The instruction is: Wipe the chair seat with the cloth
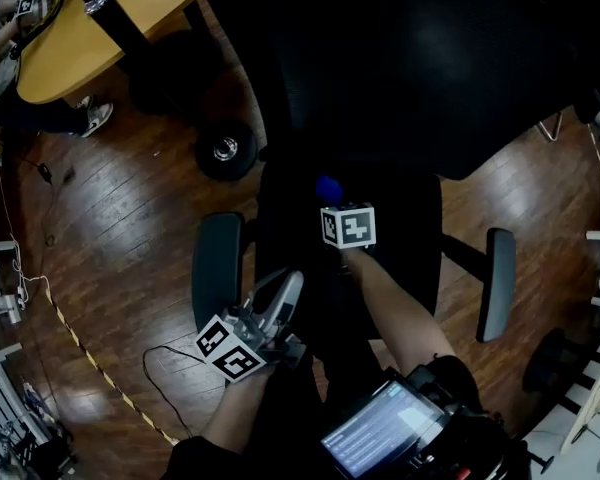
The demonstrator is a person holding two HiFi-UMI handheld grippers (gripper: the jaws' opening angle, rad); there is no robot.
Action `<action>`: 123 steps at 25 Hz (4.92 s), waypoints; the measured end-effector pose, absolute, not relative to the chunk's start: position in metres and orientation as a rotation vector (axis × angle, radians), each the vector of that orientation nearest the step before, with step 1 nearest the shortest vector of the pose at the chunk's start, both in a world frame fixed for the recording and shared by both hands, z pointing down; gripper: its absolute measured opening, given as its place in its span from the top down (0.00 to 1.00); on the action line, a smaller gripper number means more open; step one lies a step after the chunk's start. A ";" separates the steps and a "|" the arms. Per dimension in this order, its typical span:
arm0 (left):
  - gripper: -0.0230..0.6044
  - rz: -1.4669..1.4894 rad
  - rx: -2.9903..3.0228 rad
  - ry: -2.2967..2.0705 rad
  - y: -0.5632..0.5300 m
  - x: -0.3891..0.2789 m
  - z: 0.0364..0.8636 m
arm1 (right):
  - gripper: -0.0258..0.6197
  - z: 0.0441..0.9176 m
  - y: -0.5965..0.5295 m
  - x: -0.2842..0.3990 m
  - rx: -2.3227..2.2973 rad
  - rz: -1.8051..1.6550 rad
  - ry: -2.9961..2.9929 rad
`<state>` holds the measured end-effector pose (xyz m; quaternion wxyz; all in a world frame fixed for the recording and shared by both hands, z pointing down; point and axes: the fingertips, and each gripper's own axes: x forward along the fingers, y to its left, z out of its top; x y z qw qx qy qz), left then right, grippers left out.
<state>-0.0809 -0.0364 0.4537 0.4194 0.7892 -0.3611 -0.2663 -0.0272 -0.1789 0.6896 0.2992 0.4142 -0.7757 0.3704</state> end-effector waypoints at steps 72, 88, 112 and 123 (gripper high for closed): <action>0.98 -0.670 1.985 -0.912 -0.040 -0.096 0.448 | 0.89 0.732 -0.126 -0.048 1.059 1.067 -2.024; 0.98 -0.584 2.020 -0.812 -0.053 -0.053 0.455 | 0.89 0.723 -0.115 0.238 1.525 1.001 -1.702; 0.98 -0.687 2.004 -0.943 -0.026 -0.097 0.436 | 0.89 0.710 -0.030 -0.106 0.853 1.118 -2.124; 0.98 -0.688 2.005 -0.918 -0.024 -0.093 0.442 | 0.89 0.741 -0.024 -0.049 1.002 1.123 -2.012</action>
